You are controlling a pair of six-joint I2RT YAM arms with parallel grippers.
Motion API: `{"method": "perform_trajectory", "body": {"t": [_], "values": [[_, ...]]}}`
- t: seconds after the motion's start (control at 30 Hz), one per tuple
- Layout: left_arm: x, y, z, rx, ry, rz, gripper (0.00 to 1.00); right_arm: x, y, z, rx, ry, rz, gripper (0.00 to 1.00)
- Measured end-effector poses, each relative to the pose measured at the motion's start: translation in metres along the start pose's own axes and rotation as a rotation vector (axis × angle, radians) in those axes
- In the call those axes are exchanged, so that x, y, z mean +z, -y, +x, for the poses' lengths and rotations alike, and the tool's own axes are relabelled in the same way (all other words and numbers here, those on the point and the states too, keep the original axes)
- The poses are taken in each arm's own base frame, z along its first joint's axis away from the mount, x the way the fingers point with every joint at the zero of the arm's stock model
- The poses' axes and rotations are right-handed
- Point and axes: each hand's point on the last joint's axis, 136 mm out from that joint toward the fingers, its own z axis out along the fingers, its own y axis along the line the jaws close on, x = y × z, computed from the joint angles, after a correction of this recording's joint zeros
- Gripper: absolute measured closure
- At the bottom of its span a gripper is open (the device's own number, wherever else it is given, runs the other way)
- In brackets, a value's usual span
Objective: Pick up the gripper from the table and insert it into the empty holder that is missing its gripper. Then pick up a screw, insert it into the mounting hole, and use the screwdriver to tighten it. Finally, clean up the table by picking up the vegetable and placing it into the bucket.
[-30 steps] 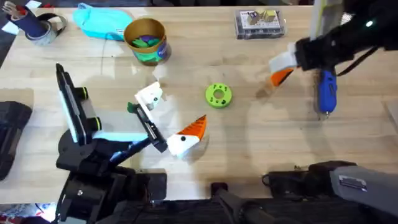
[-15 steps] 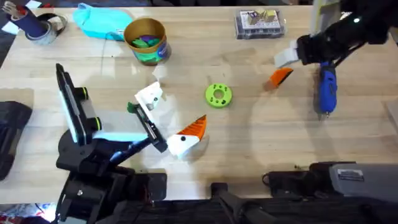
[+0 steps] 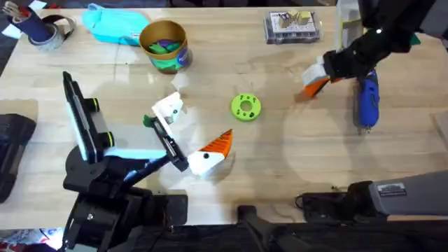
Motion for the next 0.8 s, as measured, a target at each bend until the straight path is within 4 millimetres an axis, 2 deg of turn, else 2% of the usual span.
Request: {"method": "perform_trajectory", "body": {"t": [0.1,0.27,0.4,0.57,0.8], "values": [[0.0,0.0,0.0,0.0,0.0,0.0,0.008,0.004,0.0,0.001,0.005,-0.015,-0.003,0.419],[0.0,0.0,0.0,0.0,0.0,0.0,0.008,0.005,0.0,0.001,0.008,-0.016,-0.003,0.501],[0.0,0.0,0.0,0.0,0.0,0.0,0.008,0.005,0.0,0.001,0.009,-0.016,-0.003,0.639],[0.0,0.0,0.0,0.0,0.0,0.0,0.008,0.005,0.0,0.001,0.009,-0.013,-0.002,0.962],[0.0,0.0,0.0,0.0,0.0,0.0,0.008,-0.005,0.0,-0.001,0.038,0.017,0.002,0.987]]}}
